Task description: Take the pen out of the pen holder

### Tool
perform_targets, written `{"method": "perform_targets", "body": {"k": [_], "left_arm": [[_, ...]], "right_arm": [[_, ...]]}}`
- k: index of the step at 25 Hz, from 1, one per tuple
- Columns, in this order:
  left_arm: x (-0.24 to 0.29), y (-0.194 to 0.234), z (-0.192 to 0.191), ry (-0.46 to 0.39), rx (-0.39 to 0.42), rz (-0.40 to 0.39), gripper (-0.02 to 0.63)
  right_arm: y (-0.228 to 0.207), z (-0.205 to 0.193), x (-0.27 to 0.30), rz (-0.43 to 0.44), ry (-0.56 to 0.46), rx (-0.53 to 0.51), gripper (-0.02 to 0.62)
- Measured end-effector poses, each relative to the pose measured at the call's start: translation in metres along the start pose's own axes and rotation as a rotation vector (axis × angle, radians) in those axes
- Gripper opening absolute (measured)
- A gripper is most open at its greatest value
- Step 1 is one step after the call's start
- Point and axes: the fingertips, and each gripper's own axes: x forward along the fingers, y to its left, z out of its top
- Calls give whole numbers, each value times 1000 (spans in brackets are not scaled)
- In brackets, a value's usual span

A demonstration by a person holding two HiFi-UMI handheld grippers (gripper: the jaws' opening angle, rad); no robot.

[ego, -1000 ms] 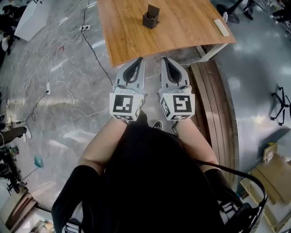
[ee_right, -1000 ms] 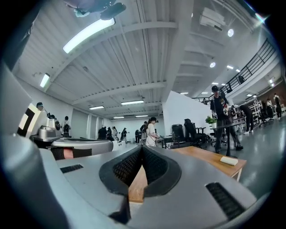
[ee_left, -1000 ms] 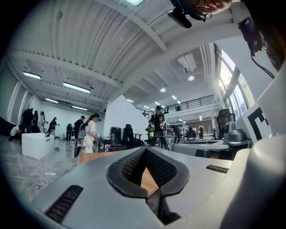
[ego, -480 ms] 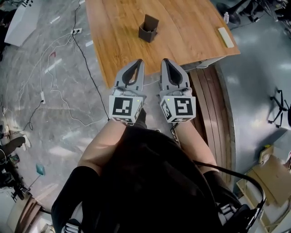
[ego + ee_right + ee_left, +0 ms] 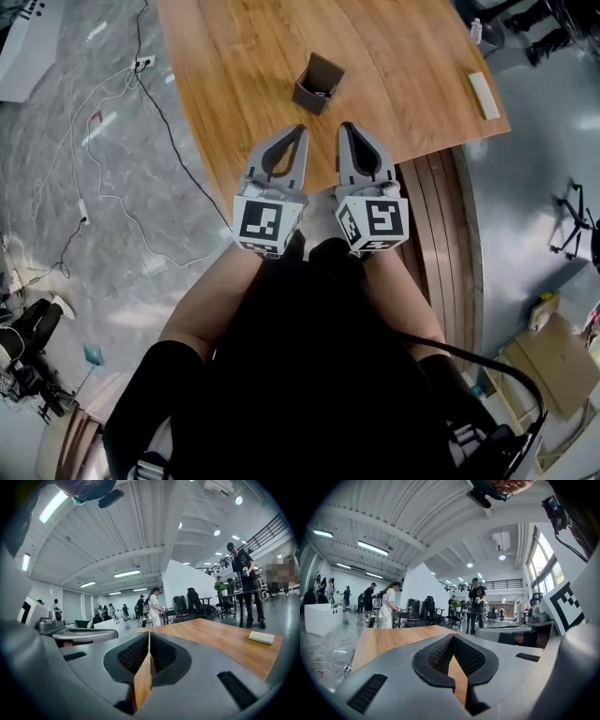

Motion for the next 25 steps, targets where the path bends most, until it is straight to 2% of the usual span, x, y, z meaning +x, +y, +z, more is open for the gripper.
{"method": "perform_targets", "body": {"k": [8, 14, 20, 25], "left_arm": [[51, 26, -46, 75, -19, -3, 0], [81, 39, -79, 123, -30, 23, 0], [92, 45, -103, 169, -63, 45, 0], [90, 50, -112, 186, -74, 53, 0]], "right_arm": [[-37, -65, 60, 25, 162, 74, 18], [-53, -103, 89, 47, 233, 84, 18], [-55, -119, 108, 86, 274, 122, 51], [-51, -124, 116, 81, 291, 92, 51]]}}
